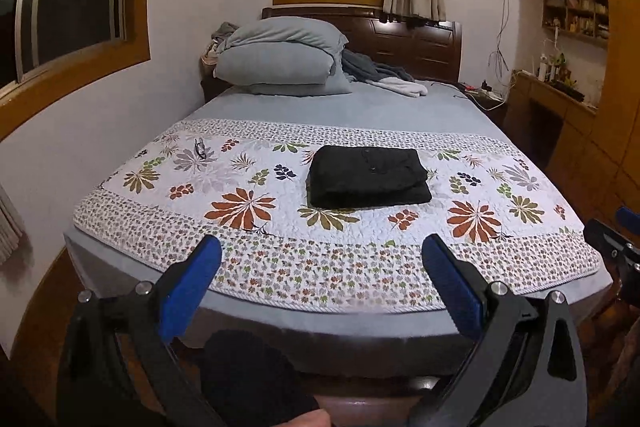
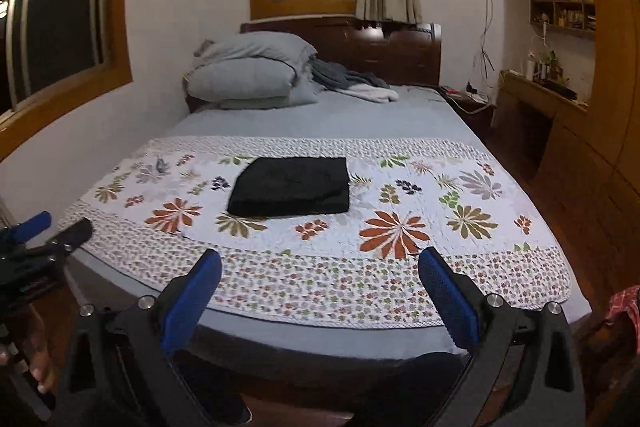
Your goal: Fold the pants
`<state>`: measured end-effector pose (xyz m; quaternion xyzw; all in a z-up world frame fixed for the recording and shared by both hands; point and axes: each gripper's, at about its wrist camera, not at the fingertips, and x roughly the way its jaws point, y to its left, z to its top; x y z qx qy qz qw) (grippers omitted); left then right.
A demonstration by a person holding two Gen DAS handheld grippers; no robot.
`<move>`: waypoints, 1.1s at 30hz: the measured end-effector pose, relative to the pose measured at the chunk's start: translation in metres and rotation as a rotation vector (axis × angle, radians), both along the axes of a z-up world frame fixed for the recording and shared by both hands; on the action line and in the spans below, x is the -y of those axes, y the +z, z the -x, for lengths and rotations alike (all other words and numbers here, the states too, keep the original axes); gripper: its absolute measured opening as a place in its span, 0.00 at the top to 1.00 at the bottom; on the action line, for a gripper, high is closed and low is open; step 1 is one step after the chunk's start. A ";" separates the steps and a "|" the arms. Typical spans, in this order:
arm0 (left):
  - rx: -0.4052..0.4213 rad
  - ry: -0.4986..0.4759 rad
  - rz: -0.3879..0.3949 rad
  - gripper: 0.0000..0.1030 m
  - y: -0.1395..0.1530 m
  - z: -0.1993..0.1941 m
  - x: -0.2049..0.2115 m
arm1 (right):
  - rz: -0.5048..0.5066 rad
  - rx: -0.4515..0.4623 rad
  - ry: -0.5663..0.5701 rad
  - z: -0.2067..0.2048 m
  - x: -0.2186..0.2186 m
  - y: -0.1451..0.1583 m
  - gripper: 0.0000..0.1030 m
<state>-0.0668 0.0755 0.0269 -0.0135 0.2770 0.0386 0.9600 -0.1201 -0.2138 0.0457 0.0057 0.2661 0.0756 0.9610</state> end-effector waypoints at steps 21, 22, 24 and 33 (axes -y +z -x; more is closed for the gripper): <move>0.011 0.005 -0.002 0.03 0.014 0.049 0.012 | 0.006 0.046 0.080 0.046 -0.029 0.019 0.04; 0.013 0.004 -0.002 0.03 0.015 0.049 0.013 | 0.003 0.045 0.076 0.046 -0.028 0.019 0.04; 0.018 -0.010 -0.007 0.03 0.016 0.050 0.016 | -0.006 0.043 0.075 0.046 -0.027 0.018 0.04; 0.016 -0.035 0.000 0.03 0.016 0.043 0.024 | -0.019 0.033 0.060 0.040 -0.019 0.012 0.04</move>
